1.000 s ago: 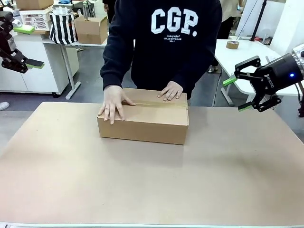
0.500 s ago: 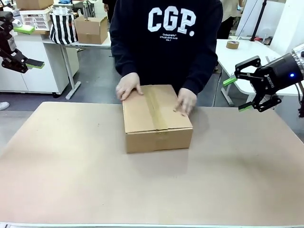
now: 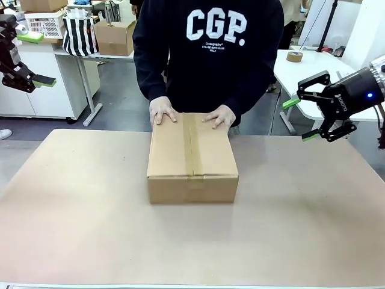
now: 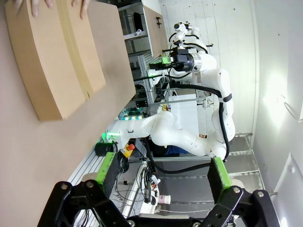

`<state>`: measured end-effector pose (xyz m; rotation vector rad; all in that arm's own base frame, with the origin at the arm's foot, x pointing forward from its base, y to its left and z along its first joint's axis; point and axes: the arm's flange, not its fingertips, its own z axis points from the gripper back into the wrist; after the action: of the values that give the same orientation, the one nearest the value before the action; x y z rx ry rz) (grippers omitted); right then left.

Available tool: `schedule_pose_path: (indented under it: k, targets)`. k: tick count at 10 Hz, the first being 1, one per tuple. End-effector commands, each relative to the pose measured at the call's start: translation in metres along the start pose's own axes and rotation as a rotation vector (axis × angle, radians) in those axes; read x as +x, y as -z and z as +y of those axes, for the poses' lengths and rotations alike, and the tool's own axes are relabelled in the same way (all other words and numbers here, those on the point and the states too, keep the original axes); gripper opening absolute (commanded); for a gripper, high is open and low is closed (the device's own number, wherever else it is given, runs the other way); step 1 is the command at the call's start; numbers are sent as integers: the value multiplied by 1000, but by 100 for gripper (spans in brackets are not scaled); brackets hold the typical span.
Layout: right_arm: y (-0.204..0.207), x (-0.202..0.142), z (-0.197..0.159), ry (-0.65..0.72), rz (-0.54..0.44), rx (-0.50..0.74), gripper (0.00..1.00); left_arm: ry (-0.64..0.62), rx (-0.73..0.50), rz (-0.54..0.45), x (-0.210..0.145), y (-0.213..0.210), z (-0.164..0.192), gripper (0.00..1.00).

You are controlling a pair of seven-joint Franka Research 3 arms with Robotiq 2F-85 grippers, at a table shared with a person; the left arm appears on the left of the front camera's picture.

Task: Pack the gift set into the box.
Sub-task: Press and hold the closed box until the human finishes sealing it.

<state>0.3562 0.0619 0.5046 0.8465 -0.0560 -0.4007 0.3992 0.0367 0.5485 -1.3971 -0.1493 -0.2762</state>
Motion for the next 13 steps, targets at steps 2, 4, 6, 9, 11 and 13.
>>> schedule_pose_path:
  k: [2,4,6,9,11,13]
  targets:
    - [-2,4,-2,-29,3,-3,100,5,15,10,-2,-1,1,100]
    - [-2,4,-2,-29,3,-3,100,5,15,10,-2,-1,1,100]
    - [0,0,0,0,0,0,100,5,15,10,-2,-1,1,100]
    - [11,1,14,-75,-53,-53,100,85,13,34,3,8,1,100]
    - [29,1,36,-213,-64,-101,100,181,36,97,8,25,5,100]
    - [33,1,40,-243,-65,-75,100,211,32,153,9,31,9,100]
